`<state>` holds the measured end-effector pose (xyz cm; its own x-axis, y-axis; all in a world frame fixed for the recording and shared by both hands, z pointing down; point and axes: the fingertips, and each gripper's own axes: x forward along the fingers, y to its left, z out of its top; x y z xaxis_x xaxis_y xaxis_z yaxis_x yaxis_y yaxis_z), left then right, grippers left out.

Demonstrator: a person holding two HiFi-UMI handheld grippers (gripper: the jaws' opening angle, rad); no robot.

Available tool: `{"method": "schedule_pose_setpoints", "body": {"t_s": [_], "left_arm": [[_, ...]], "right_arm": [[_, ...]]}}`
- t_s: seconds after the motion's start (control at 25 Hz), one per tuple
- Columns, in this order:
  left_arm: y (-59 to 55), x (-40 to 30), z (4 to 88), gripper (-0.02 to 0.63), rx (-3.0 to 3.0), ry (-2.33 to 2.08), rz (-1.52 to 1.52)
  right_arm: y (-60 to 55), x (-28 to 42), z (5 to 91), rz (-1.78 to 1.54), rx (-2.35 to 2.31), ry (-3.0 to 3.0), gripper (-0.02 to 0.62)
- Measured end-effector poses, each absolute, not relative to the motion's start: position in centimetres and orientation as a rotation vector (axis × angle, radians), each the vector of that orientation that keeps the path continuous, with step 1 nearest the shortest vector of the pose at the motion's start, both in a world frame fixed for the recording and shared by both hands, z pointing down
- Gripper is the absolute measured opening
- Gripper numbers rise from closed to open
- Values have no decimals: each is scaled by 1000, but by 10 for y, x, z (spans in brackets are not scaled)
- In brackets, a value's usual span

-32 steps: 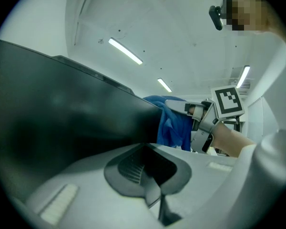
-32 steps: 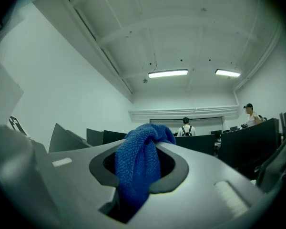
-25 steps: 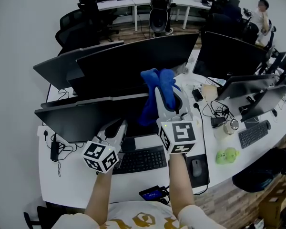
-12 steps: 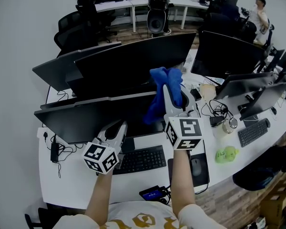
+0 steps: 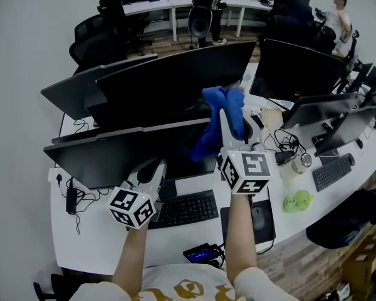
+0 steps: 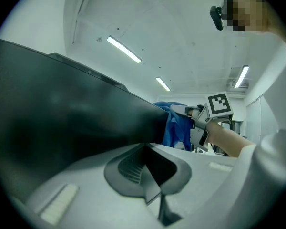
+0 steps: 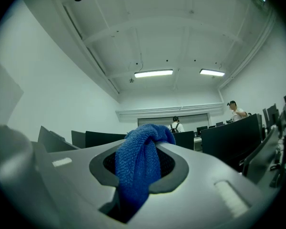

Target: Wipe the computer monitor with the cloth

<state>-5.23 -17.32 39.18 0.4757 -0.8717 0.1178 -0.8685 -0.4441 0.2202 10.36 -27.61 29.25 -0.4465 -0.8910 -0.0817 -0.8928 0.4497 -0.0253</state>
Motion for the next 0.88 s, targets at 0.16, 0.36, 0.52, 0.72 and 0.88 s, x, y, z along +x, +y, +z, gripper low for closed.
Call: {"method": "schedule_pose_setpoints", "body": {"t_s": [0.16, 0.36, 0.52, 0.72, 0.88], "left_arm": [[-173, -50, 392, 0, 2477, -1485, -20], [-173, -49, 395, 0, 2474, -1482, -17], [-173, -46, 395, 0, 2477, -1474, -13], [-172, -47, 394, 0, 2476, -1477, -15], [-173, -47, 395, 0, 2475, -1478, -14]], "right_arm": [[-278, 110, 293, 16, -1612, 2587, 120], [-280, 116, 296, -36, -1603, 2559, 118], [-280, 117, 296, -38, -1604, 2556, 120], [-280, 118, 296, -41, -1605, 2556, 120], [-280, 120, 297, -46, -1607, 2553, 120]]}}
